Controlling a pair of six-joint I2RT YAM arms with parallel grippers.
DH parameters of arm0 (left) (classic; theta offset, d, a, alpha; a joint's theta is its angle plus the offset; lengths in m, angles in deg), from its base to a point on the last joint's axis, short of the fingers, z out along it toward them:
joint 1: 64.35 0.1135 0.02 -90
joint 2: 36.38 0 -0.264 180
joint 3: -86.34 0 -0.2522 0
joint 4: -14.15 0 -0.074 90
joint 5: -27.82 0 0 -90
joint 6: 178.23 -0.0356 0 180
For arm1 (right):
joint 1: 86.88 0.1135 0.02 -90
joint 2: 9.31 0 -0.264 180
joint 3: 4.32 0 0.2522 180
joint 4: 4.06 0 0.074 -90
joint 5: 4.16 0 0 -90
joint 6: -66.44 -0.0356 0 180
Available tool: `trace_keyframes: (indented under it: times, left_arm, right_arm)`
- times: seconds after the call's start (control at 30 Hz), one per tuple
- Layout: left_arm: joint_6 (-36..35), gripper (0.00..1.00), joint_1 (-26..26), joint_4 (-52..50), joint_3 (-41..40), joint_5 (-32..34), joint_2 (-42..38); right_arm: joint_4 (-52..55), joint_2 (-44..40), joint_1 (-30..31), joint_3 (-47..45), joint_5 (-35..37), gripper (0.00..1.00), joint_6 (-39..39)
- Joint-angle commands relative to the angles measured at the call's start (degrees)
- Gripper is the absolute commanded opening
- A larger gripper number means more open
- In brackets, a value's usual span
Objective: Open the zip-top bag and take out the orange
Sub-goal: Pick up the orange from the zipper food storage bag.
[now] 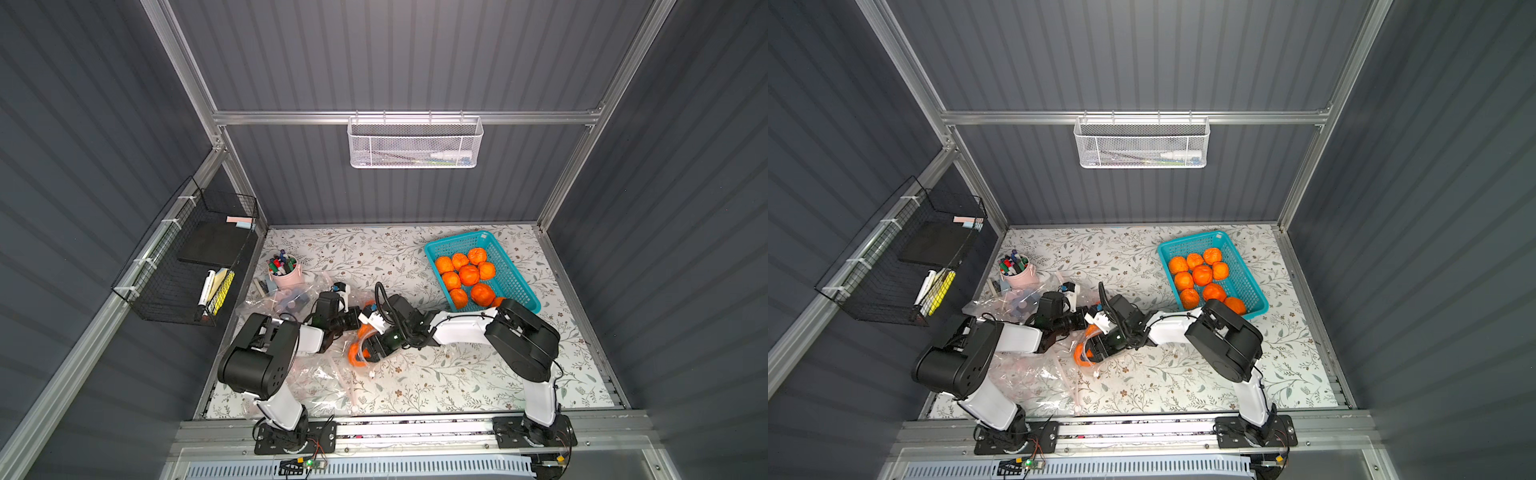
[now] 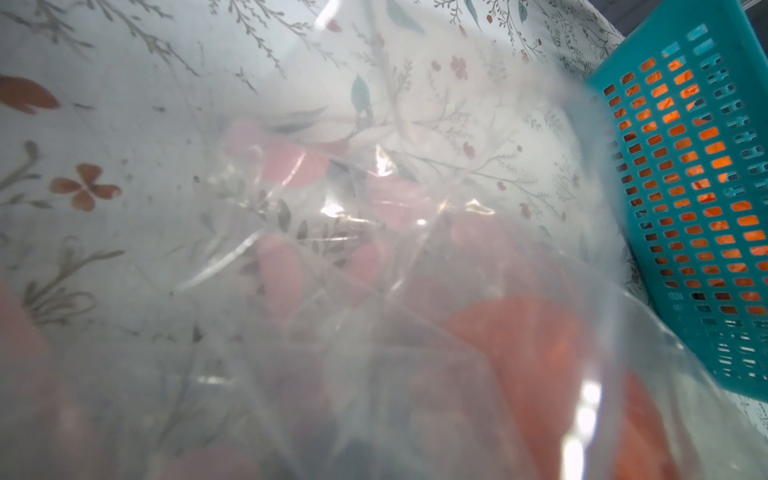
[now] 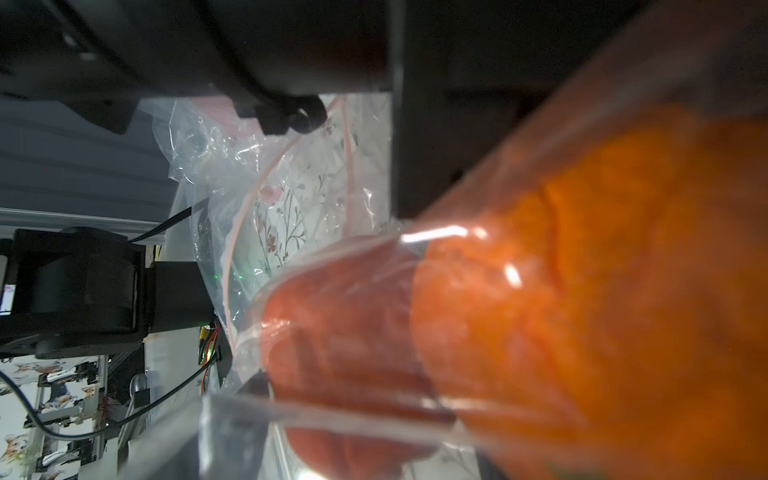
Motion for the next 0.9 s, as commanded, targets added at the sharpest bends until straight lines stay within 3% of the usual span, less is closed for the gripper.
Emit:
trace_keyframes:
  times: [0.0, 0.17, 0.37, 0.63, 0.87]
  left_arm:
    - [0.37, 0.0, -0.41, -9.02, -2.32, 1.91, 2.21]
    - [0.28, 0.0, -0.42, -9.13, -2.36, 1.89, 2.17]
    - [0.16, 0.0, -0.41, -9.26, -2.24, 1.97, 2.17]
    - [0.02, 0.0, -0.42, -9.5, -2.43, 1.8, 1.73]
    - [-0.07, 0.0, -0.42, -9.55, -2.54, 1.65, 1.78]
  right_arm:
    - [-2.85, 2.36, 0.54, 2.6, -1.3, 0.72, -1.39]
    - [-3.63, 2.69, 0.65, 2.26, -2.51, 0.5, -1.53]
    - [-5.35, -3.0, 0.29, -3.11, -0.2, 0.25, 0.34]
    - [-3.48, -11.1, -4.37, -11.3, 3.13, 0.23, 1.8]
    - [5.74, -20.98, -9.61, -15.07, 6.62, 0.24, 6.0]
